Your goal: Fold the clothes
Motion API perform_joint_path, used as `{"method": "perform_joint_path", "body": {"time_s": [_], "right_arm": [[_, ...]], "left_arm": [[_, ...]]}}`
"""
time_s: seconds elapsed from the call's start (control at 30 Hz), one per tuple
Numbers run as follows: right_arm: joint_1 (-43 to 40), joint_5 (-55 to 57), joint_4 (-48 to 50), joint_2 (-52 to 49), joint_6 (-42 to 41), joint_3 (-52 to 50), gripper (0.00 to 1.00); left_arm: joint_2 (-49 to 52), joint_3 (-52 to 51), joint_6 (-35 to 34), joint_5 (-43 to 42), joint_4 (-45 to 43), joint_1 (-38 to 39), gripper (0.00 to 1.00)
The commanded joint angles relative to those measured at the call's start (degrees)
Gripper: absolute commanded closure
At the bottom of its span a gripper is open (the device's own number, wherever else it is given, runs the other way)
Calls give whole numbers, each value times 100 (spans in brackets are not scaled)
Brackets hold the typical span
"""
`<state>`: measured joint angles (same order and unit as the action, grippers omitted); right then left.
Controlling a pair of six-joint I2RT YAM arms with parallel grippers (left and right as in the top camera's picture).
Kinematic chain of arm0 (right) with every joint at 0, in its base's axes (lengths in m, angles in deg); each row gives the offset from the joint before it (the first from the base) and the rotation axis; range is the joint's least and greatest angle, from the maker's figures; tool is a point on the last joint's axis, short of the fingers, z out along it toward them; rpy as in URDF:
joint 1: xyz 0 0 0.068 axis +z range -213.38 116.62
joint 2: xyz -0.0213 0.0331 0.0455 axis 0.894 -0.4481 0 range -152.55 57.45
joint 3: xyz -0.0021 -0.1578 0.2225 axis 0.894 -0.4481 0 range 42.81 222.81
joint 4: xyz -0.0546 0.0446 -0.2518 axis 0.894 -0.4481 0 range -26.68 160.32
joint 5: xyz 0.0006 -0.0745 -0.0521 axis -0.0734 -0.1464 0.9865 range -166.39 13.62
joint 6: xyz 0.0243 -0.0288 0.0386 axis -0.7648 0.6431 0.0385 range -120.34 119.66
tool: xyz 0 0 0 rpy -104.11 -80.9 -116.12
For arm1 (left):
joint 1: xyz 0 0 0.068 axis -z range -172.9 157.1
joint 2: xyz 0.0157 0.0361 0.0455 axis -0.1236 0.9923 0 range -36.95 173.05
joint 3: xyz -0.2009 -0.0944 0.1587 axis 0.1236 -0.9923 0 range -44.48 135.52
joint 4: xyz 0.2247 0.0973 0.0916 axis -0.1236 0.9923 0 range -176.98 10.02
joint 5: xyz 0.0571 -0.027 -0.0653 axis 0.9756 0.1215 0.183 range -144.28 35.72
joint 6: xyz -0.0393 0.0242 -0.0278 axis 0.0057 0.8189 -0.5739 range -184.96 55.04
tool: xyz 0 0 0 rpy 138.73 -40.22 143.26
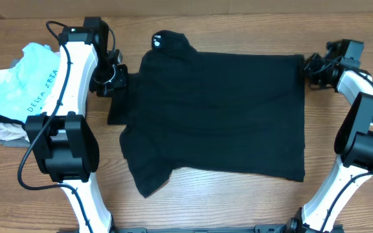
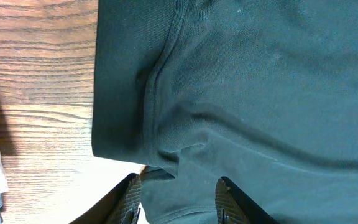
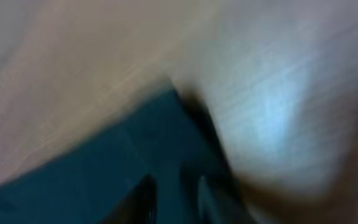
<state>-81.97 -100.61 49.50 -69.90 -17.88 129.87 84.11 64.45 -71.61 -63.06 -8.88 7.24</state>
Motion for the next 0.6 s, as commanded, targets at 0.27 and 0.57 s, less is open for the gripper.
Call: {"method": "perform_joint_path", "body": {"time_s": [0.27,0.57], "right_arm": [[13,2009,-673,208,-59,33,95],[-468,457,-1217,793,2,315,69]], "left_arm": [[22,116,229,20,-35,31,57],[20,127,492,15,2,31,58]]}}
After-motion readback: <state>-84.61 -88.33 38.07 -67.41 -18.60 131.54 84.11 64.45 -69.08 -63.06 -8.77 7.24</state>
